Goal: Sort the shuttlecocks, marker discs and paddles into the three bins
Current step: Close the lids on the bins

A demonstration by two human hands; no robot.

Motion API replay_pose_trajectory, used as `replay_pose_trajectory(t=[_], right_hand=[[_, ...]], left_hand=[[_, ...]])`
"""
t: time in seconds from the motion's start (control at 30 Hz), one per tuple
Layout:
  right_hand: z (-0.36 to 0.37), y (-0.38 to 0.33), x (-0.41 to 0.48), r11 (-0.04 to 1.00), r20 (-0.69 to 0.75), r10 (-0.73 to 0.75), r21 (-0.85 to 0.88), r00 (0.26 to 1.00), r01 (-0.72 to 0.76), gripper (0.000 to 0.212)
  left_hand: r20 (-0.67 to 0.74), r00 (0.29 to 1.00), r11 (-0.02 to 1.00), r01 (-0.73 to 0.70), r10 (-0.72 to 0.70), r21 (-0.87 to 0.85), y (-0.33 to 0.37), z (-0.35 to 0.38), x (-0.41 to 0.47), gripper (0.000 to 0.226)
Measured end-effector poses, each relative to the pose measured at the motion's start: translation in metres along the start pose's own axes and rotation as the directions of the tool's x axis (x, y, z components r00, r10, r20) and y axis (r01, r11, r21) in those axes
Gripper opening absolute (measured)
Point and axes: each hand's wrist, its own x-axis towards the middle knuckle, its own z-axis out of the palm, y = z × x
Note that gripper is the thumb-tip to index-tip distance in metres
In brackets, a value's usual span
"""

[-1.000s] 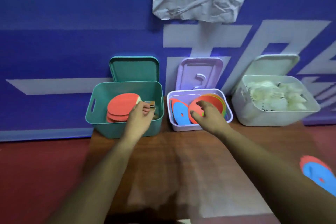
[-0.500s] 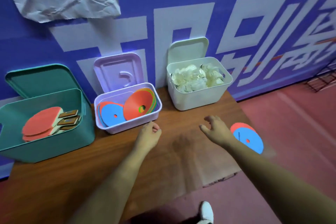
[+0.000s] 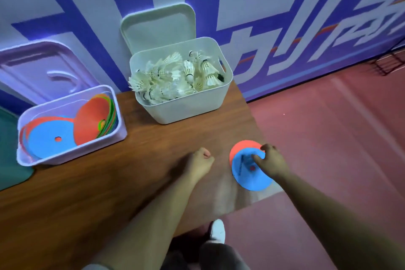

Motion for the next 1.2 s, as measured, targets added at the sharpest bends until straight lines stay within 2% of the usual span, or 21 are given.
replay_pose_trajectory(t=[0.1,0.2,0.27,0.3,0.37,0.47,0.5,0.6,0.67,0.73,0.83,0.9,0.97,1.03,1.13,1.2], right_hand=[[0.005,0.017,0.017,0.995,0.031,0.097,0.029,0.995,-0.098,0.055],[0.013,0.027,0.03,0.988,0.072,0.144,0.039,0.987,-0.147,0.06],[0.018,0.031,0.037,0.983,0.07,0.166,0.064,0.984,-0.171,0.06],[0.019,0.032,0.04,0.981,0.057,0.172,0.079,0.983,-0.177,0.058],[0.023,0.034,0.047,0.974,0.039,0.194,0.111,0.98,-0.197,0.053],[0.027,0.035,0.052,0.965,0.046,0.214,0.143,0.976,-0.219,0.045],[0.028,0.034,0.052,0.965,0.06,0.202,0.16,0.978,-0.209,0.036],[0.029,0.022,0.049,0.927,0.105,0.151,0.33,0.983,-0.178,0.01],[0.027,0.007,0.045,0.872,0.132,0.106,0.464,0.986,-0.156,0.003],[0.021,-0.012,0.039,0.813,0.181,0.021,0.569,0.983,-0.122,0.005],[0.011,-0.05,0.025,0.736,0.235,-0.098,0.671,0.967,-0.088,0.017],[0.011,-0.08,0.015,0.669,0.23,-0.136,0.738,0.964,-0.082,0.018],[0.016,-0.112,0.004,0.629,0.205,-0.157,0.775,0.966,-0.062,0.022],[0.026,-0.145,-0.01,0.632,0.213,-0.193,0.774,0.958,-0.045,0.029],[0.049,-0.194,-0.039,0.657,0.311,-0.303,0.753,0.901,-0.039,0.022],[0.067,-0.226,-0.061,0.685,0.363,-0.372,0.729,0.855,-0.011,0.021]], left_hand=[[0.068,0.993,0.992,0.104,-0.099,-0.069,0.003,0.028,0.024,0.031],[0.13,0.972,0.963,0.215,-0.195,-0.165,-0.02,0.061,0.066,0.069],[0.158,0.957,0.932,0.276,-0.244,-0.234,-0.018,0.074,0.072,0.082],[0.181,0.949,0.915,0.302,-0.26,-0.268,-0.017,0.08,0.074,0.08],[0.204,0.945,0.911,0.305,-0.254,-0.277,-0.005,0.087,0.069,0.06],[0.162,0.97,0.964,0.207,-0.18,-0.165,0.0,0.092,0.062,0.028],[0.163,0.973,0.971,0.187,-0.162,-0.152,-0.001,0.093,0.061,0.023],[0.119,0.981,0.972,0.173,-0.155,-0.161,-0.006,0.088,0.055,0.028],[0.052,0.987,0.957,0.159,-0.151,-0.243,-0.008,0.073,0.047,0.017],[-0.002,0.991,0.906,0.123,-0.136,-0.405,-0.011,0.046,0.036,0.009],[0.062,0.993,0.742,0.113,-0.095,-0.661,-0.014,0.0,0.014,0.014],[0.082,0.994,0.64,0.112,-0.076,-0.76,-0.018,-0.03,-0.002,0.019],[-0.001,0.996,0.589,0.05,-0.087,-0.807,-0.023,-0.06,-0.018,0.023],[-0.135,0.981,0.564,-0.032,-0.142,-0.825,-0.03,-0.089,-0.035,0.023],[-0.363,0.892,0.54,-0.172,-0.27,-0.824,-0.045,-0.133,-0.06,0.018],[-0.452,0.833,0.503,-0.255,-0.319,-0.826,-0.057,-0.161,-0.078,0.015]])
